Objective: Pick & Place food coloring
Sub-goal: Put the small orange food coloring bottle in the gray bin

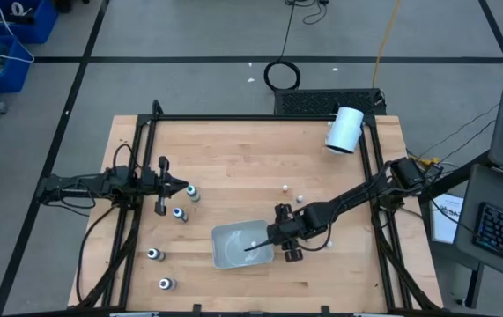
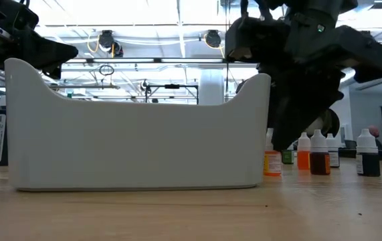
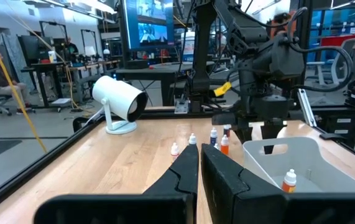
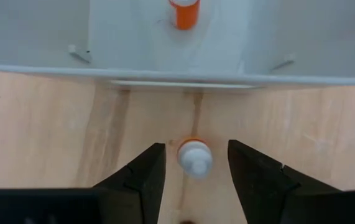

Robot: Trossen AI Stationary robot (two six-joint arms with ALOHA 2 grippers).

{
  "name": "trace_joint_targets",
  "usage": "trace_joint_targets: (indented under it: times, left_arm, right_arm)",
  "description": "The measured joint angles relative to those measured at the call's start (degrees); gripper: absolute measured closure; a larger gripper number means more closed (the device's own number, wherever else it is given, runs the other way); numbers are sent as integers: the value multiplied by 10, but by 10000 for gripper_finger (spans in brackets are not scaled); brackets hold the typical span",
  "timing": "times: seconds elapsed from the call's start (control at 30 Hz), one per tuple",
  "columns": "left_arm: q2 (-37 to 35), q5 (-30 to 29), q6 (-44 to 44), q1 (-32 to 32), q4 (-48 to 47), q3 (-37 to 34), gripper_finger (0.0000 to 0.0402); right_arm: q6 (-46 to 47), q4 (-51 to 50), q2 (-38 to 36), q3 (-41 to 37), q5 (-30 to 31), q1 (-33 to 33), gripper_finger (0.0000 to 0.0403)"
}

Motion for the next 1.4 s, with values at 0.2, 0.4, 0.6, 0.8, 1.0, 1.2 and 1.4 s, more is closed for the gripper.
trace_joint_targets:
  times: [0.2,0.4,0.6,0.8,1.0,1.2,1.4]
  left_arm:
    - [0,0,0,0,0,0,376]
    - [0,0,0,0,0,0,376]
    - [0,0,0,0,0,0,376]
    - [0,0,0,0,0,0,376]
    - [0,0,0,0,0,0,376]
    - [0,0,0,0,0,0,376]
    - [0,0,0,0,0,0,376]
  right_arm:
    - [-1,2,0,0,-1,0,266]
    - [-14,8,0,0,-1,0,325]
    - [-30,8,-2,0,-1,-1,362]
    - [-31,1,-44,0,4,-1,362]
    - [-33,-53,-114,18,69,-1,362]
    - [-92,-46,-120,79,75,2,362]
    - [-177,-18,-56,145,44,-2,362]
